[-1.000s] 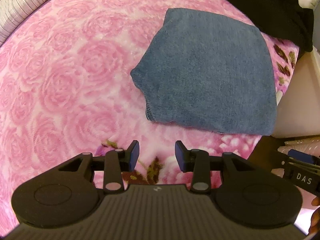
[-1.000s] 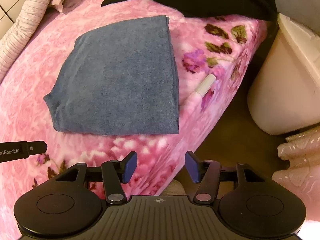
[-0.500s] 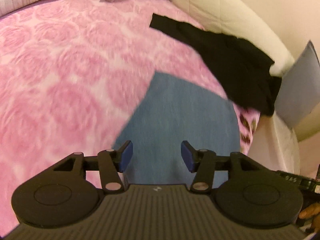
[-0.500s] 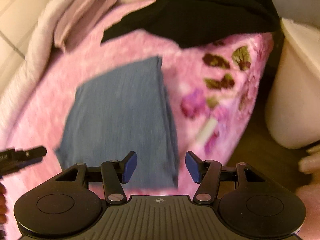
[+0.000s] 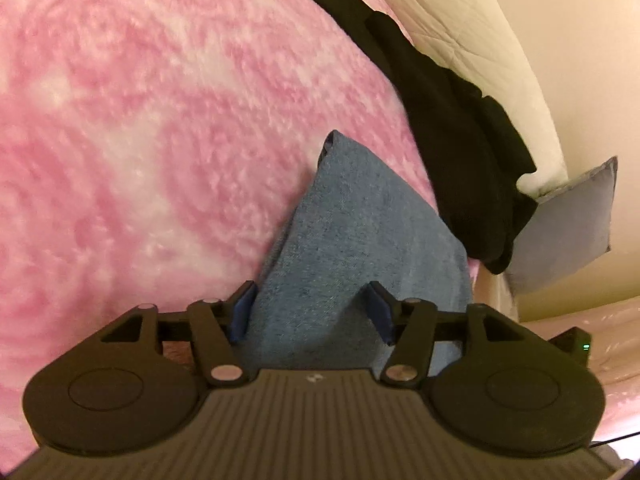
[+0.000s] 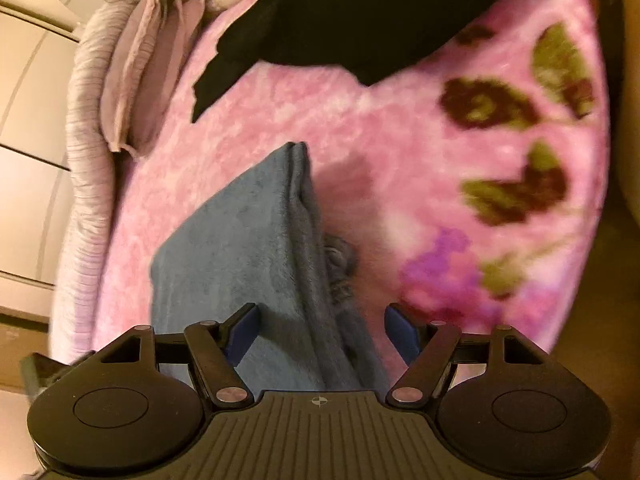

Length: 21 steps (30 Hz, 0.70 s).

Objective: Fold clothes
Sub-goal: 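Grasp the folded jeans edge with both tools, then carry the held jeans with both tools to the towel stack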

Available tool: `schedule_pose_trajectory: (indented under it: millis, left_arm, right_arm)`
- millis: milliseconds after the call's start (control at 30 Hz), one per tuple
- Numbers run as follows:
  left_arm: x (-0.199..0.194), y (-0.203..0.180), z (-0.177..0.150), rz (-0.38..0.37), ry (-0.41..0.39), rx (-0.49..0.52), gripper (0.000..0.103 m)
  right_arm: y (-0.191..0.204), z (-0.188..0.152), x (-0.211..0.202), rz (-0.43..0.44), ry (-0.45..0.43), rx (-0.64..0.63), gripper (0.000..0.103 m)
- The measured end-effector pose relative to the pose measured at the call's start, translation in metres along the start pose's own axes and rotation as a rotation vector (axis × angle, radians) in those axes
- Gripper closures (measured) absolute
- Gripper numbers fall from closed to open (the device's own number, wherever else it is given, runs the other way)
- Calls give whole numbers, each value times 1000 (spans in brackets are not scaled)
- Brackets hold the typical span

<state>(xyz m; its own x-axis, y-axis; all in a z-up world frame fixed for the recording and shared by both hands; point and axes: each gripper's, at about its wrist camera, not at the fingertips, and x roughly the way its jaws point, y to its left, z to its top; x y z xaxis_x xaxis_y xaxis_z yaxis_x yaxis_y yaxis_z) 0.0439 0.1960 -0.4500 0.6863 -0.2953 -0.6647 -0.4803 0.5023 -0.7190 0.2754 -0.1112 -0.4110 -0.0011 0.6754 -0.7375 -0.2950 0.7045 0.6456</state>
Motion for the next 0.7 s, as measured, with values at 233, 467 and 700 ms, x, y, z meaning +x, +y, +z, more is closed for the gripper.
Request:
schedule_pose_trajectory:
  millis: [233,467,700]
  left_arm:
    - [21,0,0,-79,27,-55,46]
    - [29,-5,-5,-66,7,-53,52]
    - [4,-15,-17,-52,-64,-47,70]
  right_arm:
    - [-12,8,20,103,50,55,35]
    - [-17,11,37,163,94,109,51]
    - [-7,11,32,199,101,107,70]
